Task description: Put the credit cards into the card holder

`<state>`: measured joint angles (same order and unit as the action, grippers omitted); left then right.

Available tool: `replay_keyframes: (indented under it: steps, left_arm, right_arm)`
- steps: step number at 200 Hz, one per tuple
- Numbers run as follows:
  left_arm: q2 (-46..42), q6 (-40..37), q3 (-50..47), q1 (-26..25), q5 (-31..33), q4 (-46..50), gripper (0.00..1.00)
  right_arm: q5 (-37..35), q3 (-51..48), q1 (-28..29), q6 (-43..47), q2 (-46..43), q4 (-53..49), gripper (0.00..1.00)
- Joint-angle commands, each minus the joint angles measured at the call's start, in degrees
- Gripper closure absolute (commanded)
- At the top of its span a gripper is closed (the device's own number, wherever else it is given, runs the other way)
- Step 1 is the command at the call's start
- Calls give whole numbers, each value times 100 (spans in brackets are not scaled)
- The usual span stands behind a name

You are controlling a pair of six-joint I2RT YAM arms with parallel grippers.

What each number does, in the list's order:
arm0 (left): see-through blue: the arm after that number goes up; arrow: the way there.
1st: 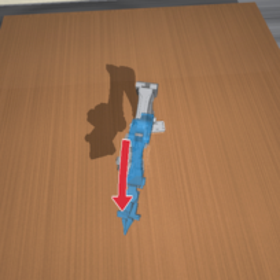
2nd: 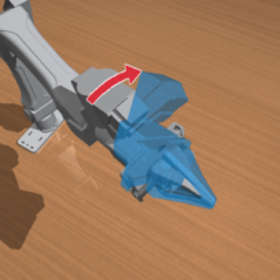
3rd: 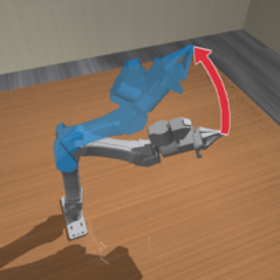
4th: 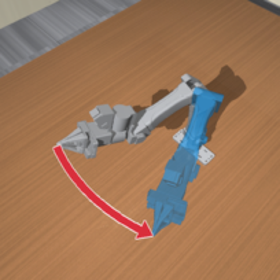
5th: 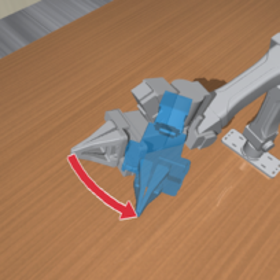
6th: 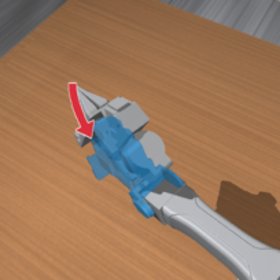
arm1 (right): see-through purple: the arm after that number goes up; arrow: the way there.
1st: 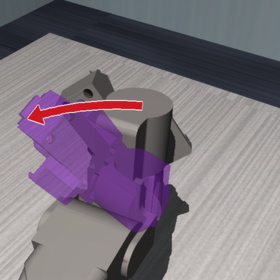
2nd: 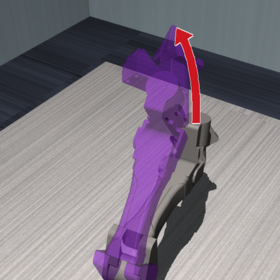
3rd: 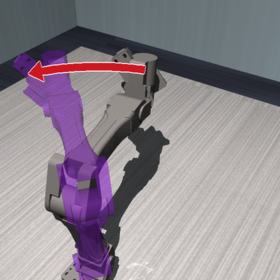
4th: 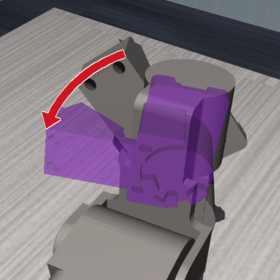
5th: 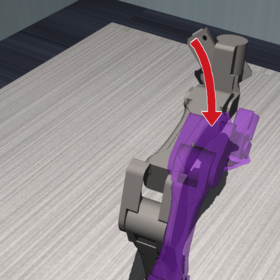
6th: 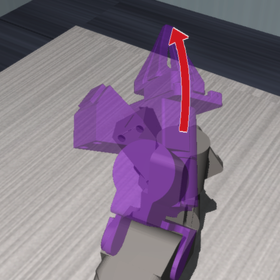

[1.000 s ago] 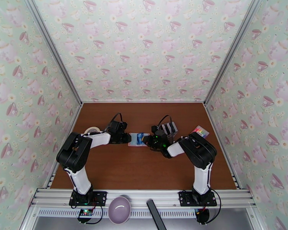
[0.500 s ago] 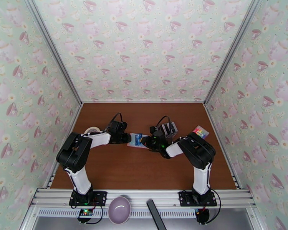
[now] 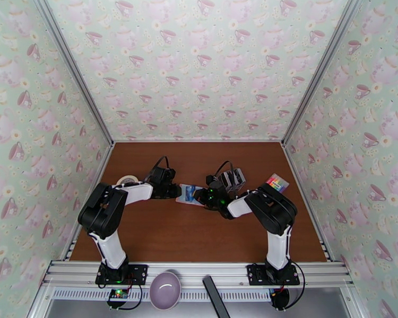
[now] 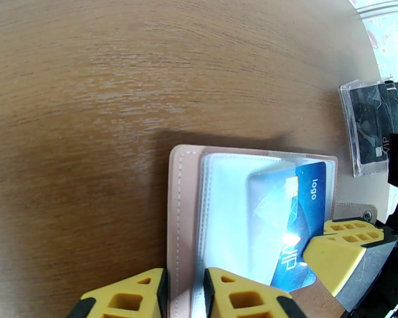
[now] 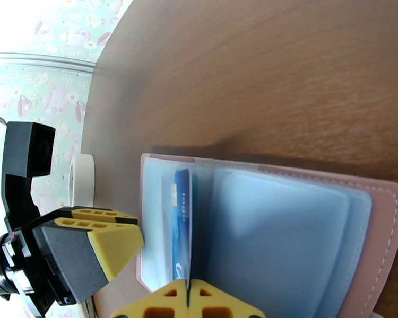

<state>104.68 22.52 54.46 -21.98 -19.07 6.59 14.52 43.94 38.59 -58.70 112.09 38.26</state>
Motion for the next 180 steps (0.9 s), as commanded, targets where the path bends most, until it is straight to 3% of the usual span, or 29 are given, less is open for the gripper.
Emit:
replay_keyframes:
  steps: [1, 46, 75, 124, 180]
  left_arm:
    - [158, 86, -146, -176, -161, 1, 74]
    - [158, 93, -119, -182, -160, 17, 74]
    - [122, 120, -145, -195, -172, 1, 74]
    - [96, 226, -206, -244, -257, -81, 74]
    - [37, 362, -355, -303, -327, -248, 76]
  right_arm:
    - [-166, 89, 111, -52, 115, -711, 92]
    - [-467, 696, 129, 711, -427, -2723, 66]
    - [-976, 1408, 150, 1400, -635, -4251, 59]
    - [-884, 2511, 199, 1900, -57, -5360, 60]
    - [-977, 2953, 372, 2067, 259, -5833, 64]
